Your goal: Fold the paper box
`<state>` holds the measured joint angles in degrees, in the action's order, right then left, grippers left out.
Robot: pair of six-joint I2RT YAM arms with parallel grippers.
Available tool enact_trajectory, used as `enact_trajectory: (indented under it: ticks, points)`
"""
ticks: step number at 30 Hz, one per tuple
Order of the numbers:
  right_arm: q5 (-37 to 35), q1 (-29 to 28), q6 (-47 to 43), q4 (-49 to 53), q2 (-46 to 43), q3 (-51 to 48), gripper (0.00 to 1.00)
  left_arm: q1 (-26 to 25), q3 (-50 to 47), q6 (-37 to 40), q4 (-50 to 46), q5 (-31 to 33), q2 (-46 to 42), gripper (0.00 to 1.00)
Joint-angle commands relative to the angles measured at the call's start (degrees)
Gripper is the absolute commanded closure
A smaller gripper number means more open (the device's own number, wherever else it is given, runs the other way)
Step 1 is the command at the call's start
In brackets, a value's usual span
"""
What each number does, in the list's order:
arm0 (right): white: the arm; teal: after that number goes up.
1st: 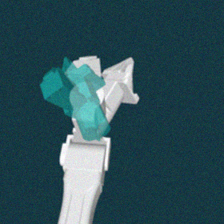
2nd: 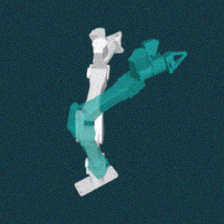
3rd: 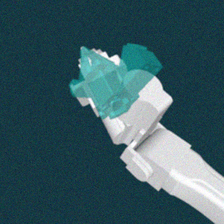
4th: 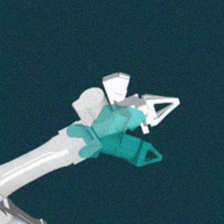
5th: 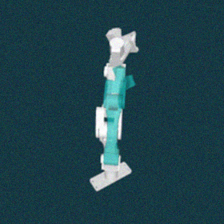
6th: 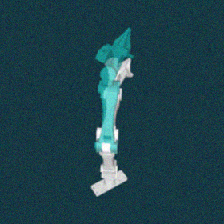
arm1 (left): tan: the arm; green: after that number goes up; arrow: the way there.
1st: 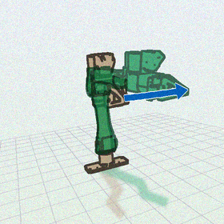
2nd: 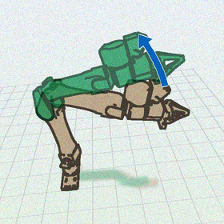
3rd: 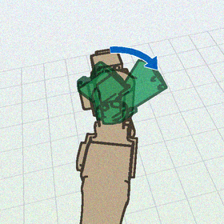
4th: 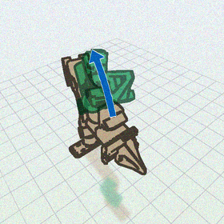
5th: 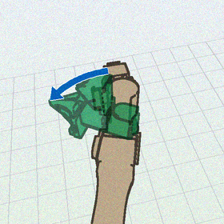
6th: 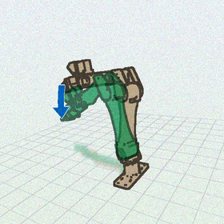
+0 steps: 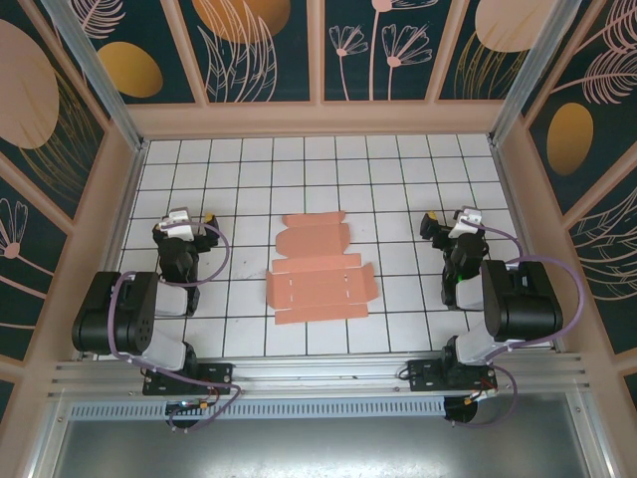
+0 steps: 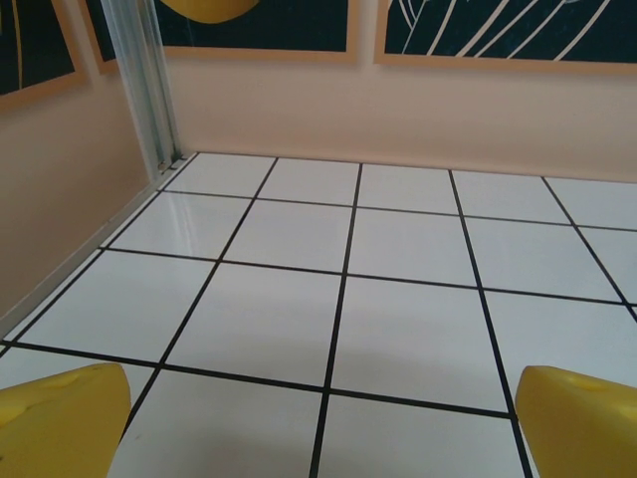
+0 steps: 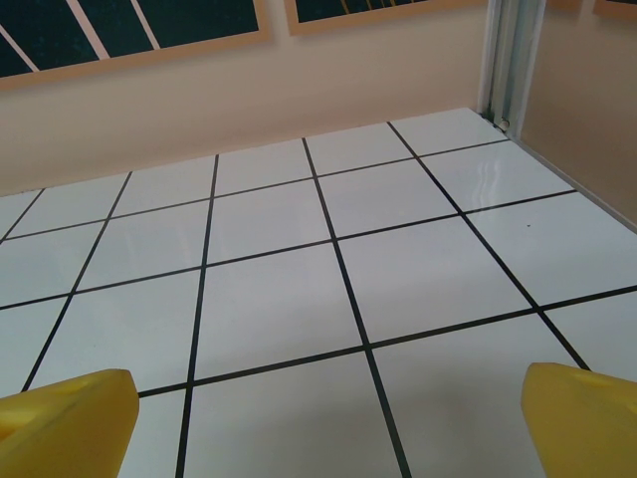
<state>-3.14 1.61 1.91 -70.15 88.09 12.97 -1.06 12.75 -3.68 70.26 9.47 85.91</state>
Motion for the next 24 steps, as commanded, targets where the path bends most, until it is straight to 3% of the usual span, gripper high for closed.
enact_trajectory:
  ticks: [1,4,7,12,17,20,24]
  points:
    - [0.23,-0.16,-0.13,-2.34,-0.19,-0.23,0.01,0.36,-0.27,-1.78,-0.10,2.65,-4.39,0.01]
    - [0.39,-0.50,-0.50,-0.52,-2.45,-0.23,0.01,0.27,0.36,-2.79,-5.07,5.02,-8.67,0.01]
    - [-0.98,-0.93,-0.29,8.02,-8.97,1.00,0.01,-0.16,2.56,-4.78,-13.84,6.97,-14.50,0.01]
    - [-2.65,-2.27,4.61,29.25,-21.48,5.92,0.01,-1.79,8.57,-13.40,-26.76,2.88,-21.72,0.01]
    - [2.01,-4.13,12.71,53.36,-27.96,15.44,0.01,-6.74,12.49,-25.27,-36.52,0.45,-24.03,0.01]
    - [3.70,-10.75,12.12,60.59,-29.39,18.91,0.01,-9.44,15.12,-28.95,-44.17,-4.16,-23.27,0.01]
    - [-2.33,-22.57,11.03,66.81,-26.86,22.68,0.01,-12.12,14.54,-29.87,-49.07,-11.24,-23.11,0.01]
